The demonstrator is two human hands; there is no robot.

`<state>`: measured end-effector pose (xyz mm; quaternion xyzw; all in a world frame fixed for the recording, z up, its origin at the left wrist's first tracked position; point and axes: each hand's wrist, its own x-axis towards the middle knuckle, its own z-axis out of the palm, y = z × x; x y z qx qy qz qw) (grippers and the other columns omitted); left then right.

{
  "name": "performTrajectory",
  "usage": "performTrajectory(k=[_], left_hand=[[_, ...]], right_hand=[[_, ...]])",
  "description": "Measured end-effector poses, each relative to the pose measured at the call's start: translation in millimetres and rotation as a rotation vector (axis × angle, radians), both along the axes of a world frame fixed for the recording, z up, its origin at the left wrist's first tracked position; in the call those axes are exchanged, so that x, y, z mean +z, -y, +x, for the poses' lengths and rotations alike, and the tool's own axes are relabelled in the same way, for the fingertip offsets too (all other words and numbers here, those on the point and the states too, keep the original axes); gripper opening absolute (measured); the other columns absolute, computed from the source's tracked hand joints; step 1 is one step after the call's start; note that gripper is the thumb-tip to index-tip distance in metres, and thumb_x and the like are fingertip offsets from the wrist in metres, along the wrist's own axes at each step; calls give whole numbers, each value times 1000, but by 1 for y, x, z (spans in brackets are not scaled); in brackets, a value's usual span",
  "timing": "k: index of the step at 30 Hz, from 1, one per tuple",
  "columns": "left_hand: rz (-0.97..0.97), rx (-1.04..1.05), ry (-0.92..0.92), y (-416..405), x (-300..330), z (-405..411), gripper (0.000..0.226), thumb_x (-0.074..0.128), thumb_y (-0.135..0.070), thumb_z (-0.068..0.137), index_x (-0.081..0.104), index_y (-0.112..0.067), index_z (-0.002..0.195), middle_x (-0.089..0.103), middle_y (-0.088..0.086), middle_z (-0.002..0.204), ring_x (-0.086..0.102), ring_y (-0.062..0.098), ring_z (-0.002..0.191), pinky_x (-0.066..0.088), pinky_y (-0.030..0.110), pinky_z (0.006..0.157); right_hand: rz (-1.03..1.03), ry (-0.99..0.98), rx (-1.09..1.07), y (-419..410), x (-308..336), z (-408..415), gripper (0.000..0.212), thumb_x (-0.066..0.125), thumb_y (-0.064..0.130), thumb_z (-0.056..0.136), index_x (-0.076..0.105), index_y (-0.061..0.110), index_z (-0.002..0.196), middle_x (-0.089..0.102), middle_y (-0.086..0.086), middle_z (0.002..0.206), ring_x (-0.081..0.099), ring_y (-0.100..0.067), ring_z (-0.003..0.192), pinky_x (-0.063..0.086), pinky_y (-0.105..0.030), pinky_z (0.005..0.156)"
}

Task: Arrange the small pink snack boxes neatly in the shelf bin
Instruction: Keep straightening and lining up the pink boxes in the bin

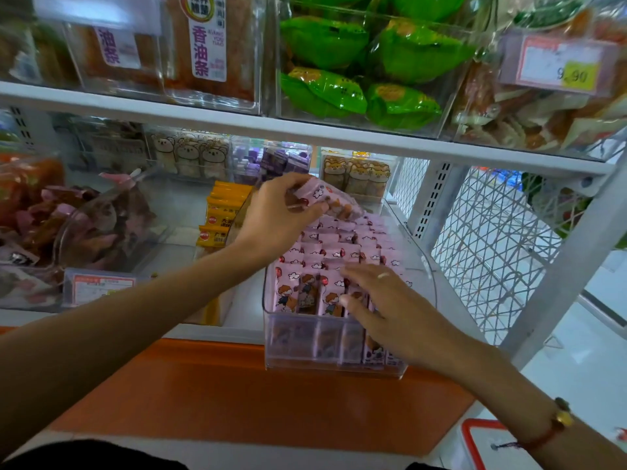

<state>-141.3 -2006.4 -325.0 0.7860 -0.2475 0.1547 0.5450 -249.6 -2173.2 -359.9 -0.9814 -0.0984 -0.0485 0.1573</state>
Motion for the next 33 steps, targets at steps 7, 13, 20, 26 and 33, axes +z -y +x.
performTrajectory(k=[7, 13, 20, 26, 33], left_hand=[[395, -28, 138, 15, 3, 14, 38, 67, -26, 88, 60, -14, 124, 65, 3, 116, 60, 15, 100, 52, 37, 90], [484, -41, 207, 1, 19, 22, 16, 67, -32, 88, 65, -16, 86, 63, -4, 79, 59, 14, 74, 49, 30, 68], [252, -33, 62, -4, 15, 27, 17, 66, -25, 90, 57, -31, 76, 61, -11, 68, 57, 8, 62, 45, 28, 58], [316, -127, 21, -1, 20, 31, 14, 67, -25, 89, 64, -14, 82, 64, 1, 72, 58, 20, 64, 46, 36, 60], [599, -198, 68, 13, 36, 33, 19, 69, -29, 87, 59, -24, 71, 57, -4, 64, 51, 9, 56, 39, 27, 57]], right_hand=[[-44, 37, -4, 4, -2, 1, 51, 35, 48, 98, 26, 36, 147, 27, 11, 152, 26, -7, 137, 25, -28, 108], [-17, 220, -12, 8, 4, 20, 36, 40, 32, 99, 47, 30, 135, 50, 3, 135, 44, -7, 120, 35, -20, 92], [-318, 102, -68, 7, 8, 61, 48, 23, 39, 101, 35, 17, 143, 41, -5, 146, 34, -22, 131, 28, -38, 107], [-311, 156, -36, 12, 7, 50, 42, 28, 39, 100, 47, 24, 135, 53, 0, 135, 43, -17, 123, 33, -35, 103], [-289, 210, -15, 10, 7, 42, 42, 34, 39, 100, 45, 25, 138, 52, 4, 136, 43, -14, 124, 33, -33, 103]])
